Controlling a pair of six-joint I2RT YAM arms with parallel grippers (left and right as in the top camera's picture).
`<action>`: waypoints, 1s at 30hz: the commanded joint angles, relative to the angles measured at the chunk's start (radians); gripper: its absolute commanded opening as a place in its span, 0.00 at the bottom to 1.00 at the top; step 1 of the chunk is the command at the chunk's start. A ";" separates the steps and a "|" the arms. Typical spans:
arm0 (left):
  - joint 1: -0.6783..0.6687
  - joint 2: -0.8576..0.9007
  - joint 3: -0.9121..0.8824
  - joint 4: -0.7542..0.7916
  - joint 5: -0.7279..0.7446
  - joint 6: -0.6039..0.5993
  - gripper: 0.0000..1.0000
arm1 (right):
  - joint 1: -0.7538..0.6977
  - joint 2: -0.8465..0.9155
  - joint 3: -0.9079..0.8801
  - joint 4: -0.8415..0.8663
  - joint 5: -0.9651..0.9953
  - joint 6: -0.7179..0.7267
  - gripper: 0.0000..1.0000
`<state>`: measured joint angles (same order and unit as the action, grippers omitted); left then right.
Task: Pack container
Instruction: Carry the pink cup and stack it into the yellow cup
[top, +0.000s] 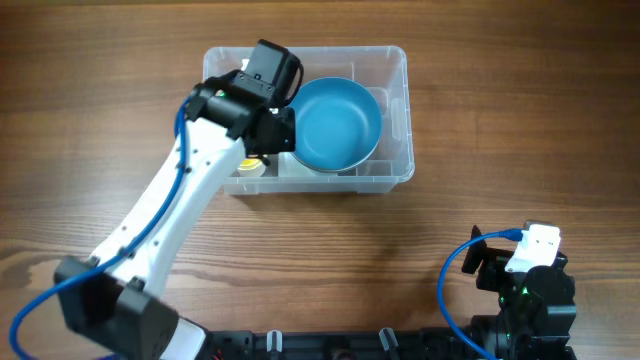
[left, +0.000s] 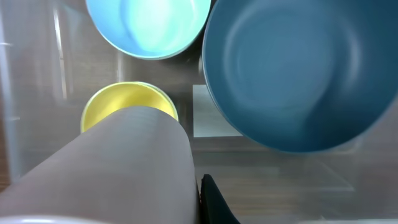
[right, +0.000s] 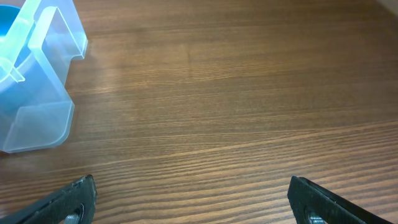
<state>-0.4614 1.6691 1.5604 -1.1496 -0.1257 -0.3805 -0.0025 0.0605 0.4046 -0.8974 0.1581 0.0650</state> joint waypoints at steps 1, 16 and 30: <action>0.031 0.045 -0.005 0.011 -0.006 -0.022 0.04 | 0.005 -0.001 0.008 0.002 0.010 -0.010 1.00; 0.060 0.071 -0.005 0.017 0.006 -0.032 0.36 | 0.005 -0.001 0.008 0.002 0.010 -0.010 1.00; 0.360 -0.152 0.038 0.056 0.005 -0.031 0.66 | 0.005 0.000 0.008 0.002 0.010 -0.010 1.00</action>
<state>-0.2241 1.6306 1.5650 -1.0969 -0.1200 -0.4049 -0.0025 0.0605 0.4046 -0.8974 0.1581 0.0650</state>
